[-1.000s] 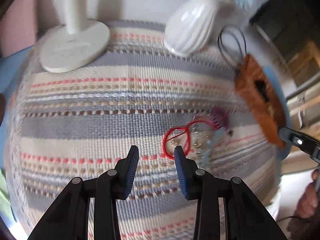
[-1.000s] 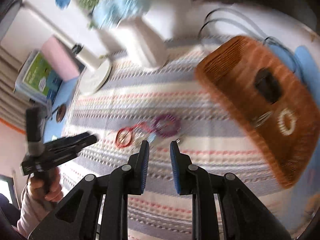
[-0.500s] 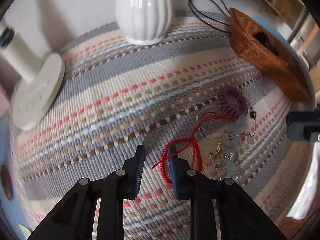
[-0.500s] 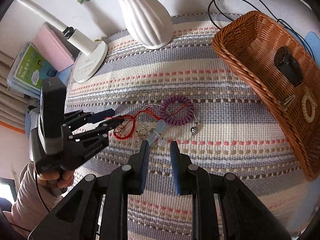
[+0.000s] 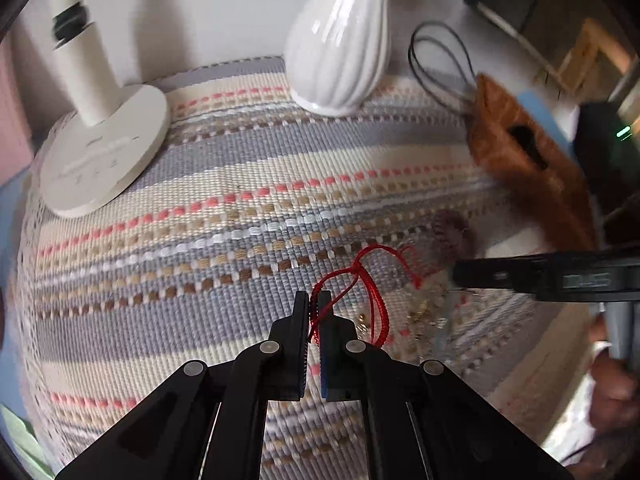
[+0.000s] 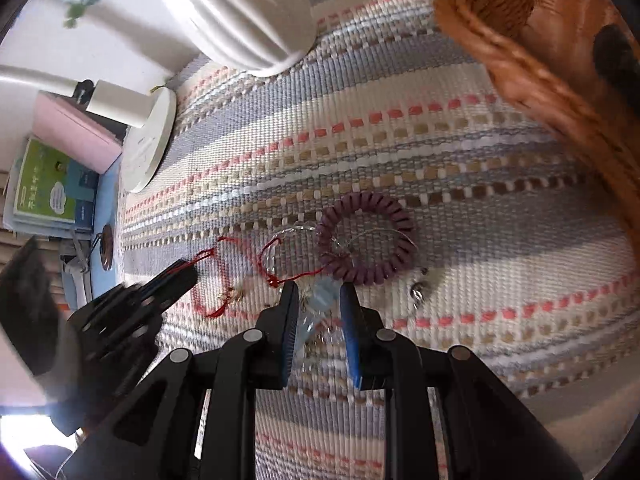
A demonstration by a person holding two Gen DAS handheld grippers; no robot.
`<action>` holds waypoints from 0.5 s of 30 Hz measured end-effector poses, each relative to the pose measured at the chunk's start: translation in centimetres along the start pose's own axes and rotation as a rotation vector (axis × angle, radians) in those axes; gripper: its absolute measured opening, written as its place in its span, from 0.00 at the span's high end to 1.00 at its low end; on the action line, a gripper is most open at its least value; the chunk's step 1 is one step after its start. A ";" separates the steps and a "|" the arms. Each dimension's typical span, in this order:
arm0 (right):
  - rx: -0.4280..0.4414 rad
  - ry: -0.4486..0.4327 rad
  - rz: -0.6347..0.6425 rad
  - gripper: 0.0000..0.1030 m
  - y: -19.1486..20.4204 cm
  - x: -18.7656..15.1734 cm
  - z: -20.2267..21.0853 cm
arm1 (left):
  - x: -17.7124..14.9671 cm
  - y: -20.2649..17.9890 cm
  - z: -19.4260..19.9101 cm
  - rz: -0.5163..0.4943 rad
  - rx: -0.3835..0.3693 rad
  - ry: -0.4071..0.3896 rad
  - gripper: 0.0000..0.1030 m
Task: Organize jewelry
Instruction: 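Carry the red bracelet into the basket with the left tool while the right tool drops the blue clip there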
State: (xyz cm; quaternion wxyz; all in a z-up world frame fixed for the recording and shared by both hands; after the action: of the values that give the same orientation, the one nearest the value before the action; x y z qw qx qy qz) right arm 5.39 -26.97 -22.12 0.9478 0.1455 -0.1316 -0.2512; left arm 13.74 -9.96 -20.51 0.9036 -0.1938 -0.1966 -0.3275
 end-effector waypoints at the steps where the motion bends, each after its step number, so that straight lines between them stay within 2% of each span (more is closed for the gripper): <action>1: -0.012 -0.004 0.009 0.85 0.1 0.1 -0.2 | -0.1 0.1 0.5 0.011 -0.015 -0.005 0.97; 6: -0.031 -0.098 0.081 0.85 0.9 -0.6 2.5 | -1.0 1.3 3.2 0.085 -0.061 -0.040 0.97; 9: -0.034 -0.234 0.071 0.86 0.8 -0.9 7.0 | -1.2 2.2 4.4 0.115 -0.056 -0.054 0.97; 10: -0.061 -0.274 0.071 0.86 0.6 -1.0 8.1 | -1.4 2.3 4.7 0.122 -0.056 -0.054 0.97; 12: -0.172 -0.352 0.074 0.86 -0.1 -1.2 9.8 | -1.9 2.3 5.3 0.137 -0.063 -0.052 0.97; 13: -0.202 -0.358 0.070 0.86 -0.6 -1.2 10.1 | -2.0 2.2 5.2 0.138 -0.062 -0.051 0.97; 14: -0.192 -0.351 0.055 0.86 -1.2 -1.4 10.3 | -2.1 2.1 5.2 0.135 -0.059 -0.050 0.97; 15: -0.142 -0.331 0.033 0.85 -1.6 -1.5 10.4 | -2.0 1.8 5.3 0.132 -0.062 -0.050 0.97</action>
State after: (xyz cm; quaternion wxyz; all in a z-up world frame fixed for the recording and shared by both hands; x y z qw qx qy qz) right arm 0.05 -29.71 -13.36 0.9252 0.0326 -0.2699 -0.2646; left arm 12.29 -5.08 -17.41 0.9117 -0.2423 -0.1957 -0.2681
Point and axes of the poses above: each gripper's, at about its wrist camera, not at the fingertips, and z roughly against the way its jaws point, y to its left, x to its top, the point moved 4 cm from there along -z, roughly the way its jaws point, and after that the axes turned 4 degrees about -z, right-handed, at the moved point
